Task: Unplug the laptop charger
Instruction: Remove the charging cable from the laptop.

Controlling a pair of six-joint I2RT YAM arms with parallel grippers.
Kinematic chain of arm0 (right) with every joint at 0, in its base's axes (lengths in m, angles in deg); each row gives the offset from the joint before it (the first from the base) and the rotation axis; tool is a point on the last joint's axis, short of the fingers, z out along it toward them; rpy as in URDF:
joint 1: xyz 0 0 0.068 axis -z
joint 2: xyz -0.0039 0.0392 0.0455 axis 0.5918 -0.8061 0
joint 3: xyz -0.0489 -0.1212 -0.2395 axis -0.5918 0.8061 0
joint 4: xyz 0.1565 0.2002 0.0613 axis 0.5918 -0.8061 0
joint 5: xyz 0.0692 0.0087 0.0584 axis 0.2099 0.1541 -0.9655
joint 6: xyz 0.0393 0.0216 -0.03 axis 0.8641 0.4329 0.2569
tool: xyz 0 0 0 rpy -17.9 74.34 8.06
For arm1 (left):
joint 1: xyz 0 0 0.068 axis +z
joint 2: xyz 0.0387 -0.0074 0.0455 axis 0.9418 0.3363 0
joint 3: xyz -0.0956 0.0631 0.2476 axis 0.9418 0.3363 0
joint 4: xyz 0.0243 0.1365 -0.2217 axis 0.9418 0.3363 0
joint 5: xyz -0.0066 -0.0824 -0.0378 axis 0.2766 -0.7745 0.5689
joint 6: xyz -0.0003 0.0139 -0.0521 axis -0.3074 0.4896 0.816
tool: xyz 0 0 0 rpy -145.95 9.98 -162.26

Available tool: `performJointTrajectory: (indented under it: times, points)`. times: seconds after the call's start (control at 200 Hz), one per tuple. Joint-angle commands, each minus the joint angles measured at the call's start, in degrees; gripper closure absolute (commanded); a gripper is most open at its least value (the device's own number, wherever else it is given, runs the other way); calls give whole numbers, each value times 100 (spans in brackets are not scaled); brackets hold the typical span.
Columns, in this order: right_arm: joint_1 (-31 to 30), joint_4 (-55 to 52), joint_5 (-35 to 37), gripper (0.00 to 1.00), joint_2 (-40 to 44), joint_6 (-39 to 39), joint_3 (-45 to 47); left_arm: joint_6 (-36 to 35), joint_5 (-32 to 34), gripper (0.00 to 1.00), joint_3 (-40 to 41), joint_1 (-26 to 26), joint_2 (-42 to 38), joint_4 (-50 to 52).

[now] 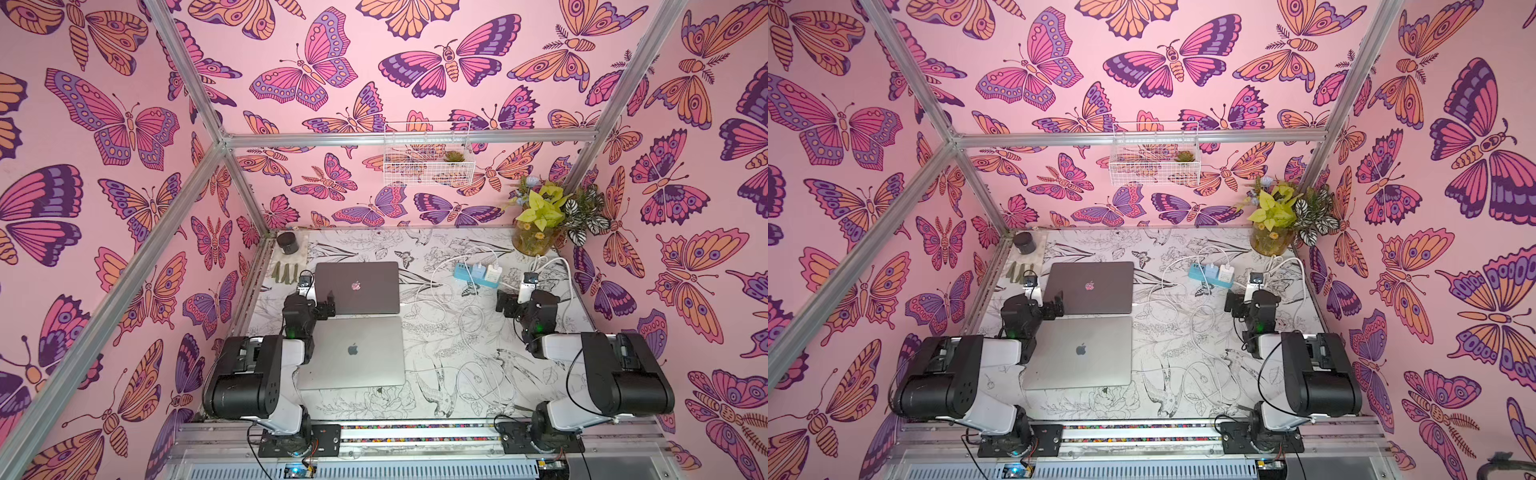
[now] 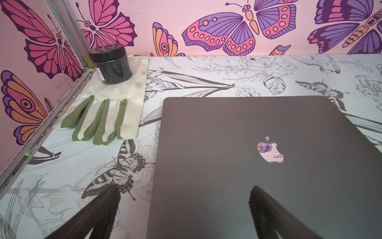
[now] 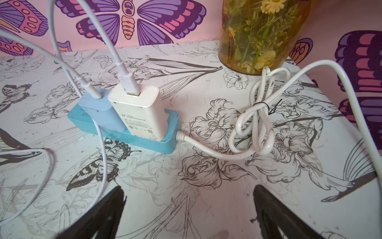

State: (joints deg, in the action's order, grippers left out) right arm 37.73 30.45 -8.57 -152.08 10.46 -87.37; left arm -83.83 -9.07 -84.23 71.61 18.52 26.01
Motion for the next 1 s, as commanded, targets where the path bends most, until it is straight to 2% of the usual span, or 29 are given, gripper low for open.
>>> performJointTrajectory:
  times: [0.0, 0.551, 0.636, 0.661, 0.721, 0.741, 0.786, 0.821, 0.876, 0.916, 0.997]
  points:
    - [-22, 69, -42, 1, 58, 9, -81, -8, 5, 1, -3, 15, 16, 48]
    - [-14, 51, -25, 1, 67, 48, -86, 26, -72, 1, -4, 59, 14, 42]
    - [-18, 324, 111, 1, 111, 104, -16, -47, 199, 0, 83, -47, -245, 19]
    - [-22, 352, 299, 1, 326, 144, 38, -116, 428, 0, 46, -159, -532, 352]
    - [-84, -951, 967, 1, 1383, 355, -168, -212, 1357, 0, -272, -666, -1423, 1739]
    - [-92, -1676, 1226, 1, 1834, 762, -354, -111, 1619, 0, -505, -822, -1902, 2294]
    - [-88, -2595, 1273, 1, 2372, 1339, -687, 315, 1889, 4, -964, -1147, -2544, 3530]
    - [-86, -2831, 689, 1, 2624, 1605, -852, 730, 1911, 8, -1357, -1353, -2850, 4437]
    - [-257, -2971, -756, 2, 2824, 1639, -1086, 1348, 1795, 2, -1913, -1720, -3016, 5578]
    - [-928, -3368, -744, 2, 2937, 1197, -1303, 1611, 1703, 4, -2279, -2037, -2895, 6274]
    - [-3145, -3951, 737, 1, 2950, -850, -1501, 1974, 2006, 10, -2962, -2860, -2380, 7541]
